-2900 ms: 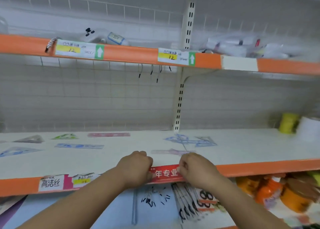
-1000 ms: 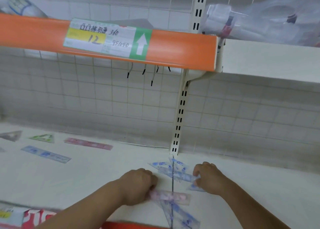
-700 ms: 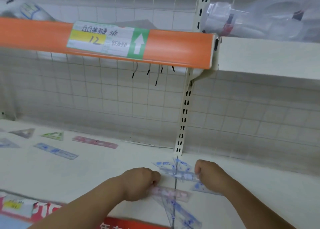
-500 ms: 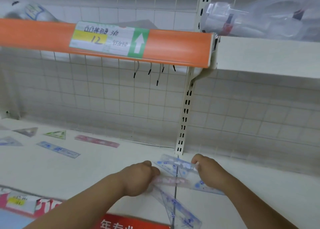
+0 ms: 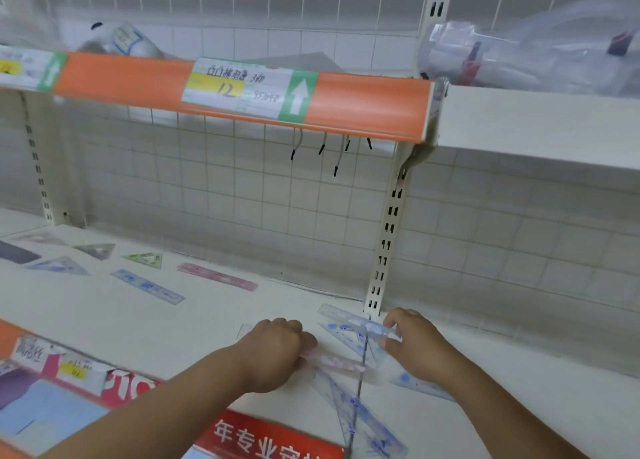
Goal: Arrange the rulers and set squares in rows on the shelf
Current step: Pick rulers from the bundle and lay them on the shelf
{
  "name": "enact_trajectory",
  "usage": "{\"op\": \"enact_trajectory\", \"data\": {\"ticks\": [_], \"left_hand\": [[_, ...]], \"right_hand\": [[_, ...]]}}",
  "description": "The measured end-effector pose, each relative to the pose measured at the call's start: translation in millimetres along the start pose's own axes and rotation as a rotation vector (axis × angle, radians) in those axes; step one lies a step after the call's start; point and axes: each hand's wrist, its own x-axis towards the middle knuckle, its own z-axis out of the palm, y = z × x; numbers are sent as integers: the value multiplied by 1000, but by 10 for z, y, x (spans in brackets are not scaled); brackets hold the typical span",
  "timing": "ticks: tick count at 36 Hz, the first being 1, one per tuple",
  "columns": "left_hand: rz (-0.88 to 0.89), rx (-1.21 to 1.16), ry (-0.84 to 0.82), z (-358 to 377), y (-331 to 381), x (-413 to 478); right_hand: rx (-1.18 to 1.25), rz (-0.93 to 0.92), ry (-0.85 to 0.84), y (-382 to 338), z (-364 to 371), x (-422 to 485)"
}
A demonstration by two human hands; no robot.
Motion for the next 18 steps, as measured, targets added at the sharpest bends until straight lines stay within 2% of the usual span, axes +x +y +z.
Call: {"op": "enact_trajectory", "data": {"ticks": [18], "left_hand": [[-269,-40,26,-128,-493,-943]], "right_hand": [[-1,-269,-76,-1048,405,225]]}}
